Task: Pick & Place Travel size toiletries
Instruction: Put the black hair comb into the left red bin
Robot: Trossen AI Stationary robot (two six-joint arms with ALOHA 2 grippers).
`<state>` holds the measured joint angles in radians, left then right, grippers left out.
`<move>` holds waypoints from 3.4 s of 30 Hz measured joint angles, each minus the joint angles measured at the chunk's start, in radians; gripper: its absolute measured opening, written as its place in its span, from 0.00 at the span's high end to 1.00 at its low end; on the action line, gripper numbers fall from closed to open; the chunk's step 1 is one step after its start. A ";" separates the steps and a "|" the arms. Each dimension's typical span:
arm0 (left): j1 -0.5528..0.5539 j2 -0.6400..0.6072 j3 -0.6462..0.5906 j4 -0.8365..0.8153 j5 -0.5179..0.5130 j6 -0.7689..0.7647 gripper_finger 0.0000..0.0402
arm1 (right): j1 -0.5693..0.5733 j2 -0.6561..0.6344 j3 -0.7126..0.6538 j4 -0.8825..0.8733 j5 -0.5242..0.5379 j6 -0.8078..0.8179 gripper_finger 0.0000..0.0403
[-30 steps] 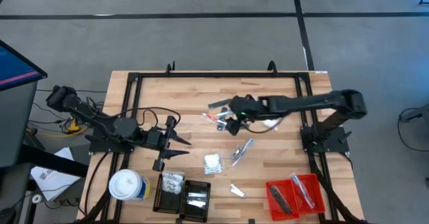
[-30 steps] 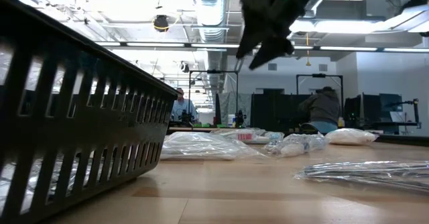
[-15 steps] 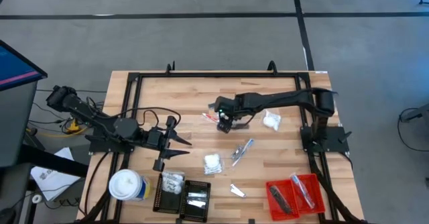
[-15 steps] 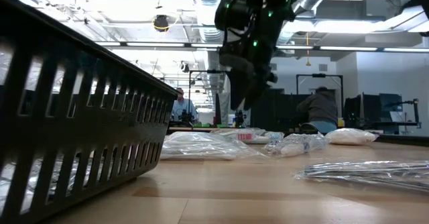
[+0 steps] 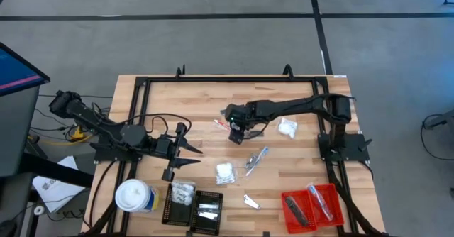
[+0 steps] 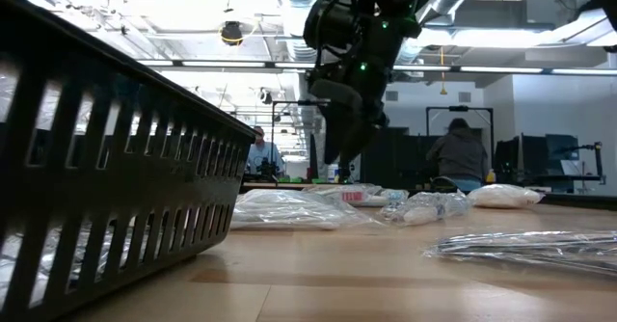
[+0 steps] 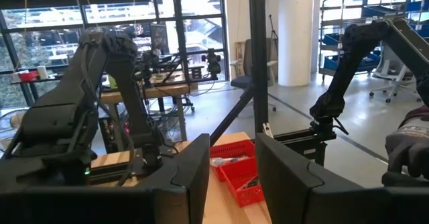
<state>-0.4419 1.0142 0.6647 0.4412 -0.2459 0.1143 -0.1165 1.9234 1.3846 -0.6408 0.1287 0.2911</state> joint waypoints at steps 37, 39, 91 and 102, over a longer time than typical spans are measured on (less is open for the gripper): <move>0.024 0.000 0.002 -0.091 -0.019 -0.042 0.73 | 0.128 -0.120 -0.002 -0.183 0.013 0.087 0.30; 0.060 0.021 0.000 -0.119 -0.013 -0.066 0.74 | 0.165 -0.190 -0.019 -0.171 0.040 0.124 0.30; 0.524 0.995 0.466 -0.490 0.142 -0.517 1.00 | 0.596 -0.301 -0.160 -0.195 0.448 0.525 0.30; 0.455 0.738 0.372 -0.713 -0.325 -0.638 1.00 | 0.595 -0.301 -0.160 -0.191 0.462 0.529 0.30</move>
<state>0.0130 1.7524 1.0364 -0.2715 -0.5713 -0.5241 0.4787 1.6222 1.2243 -0.8314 0.5909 0.8204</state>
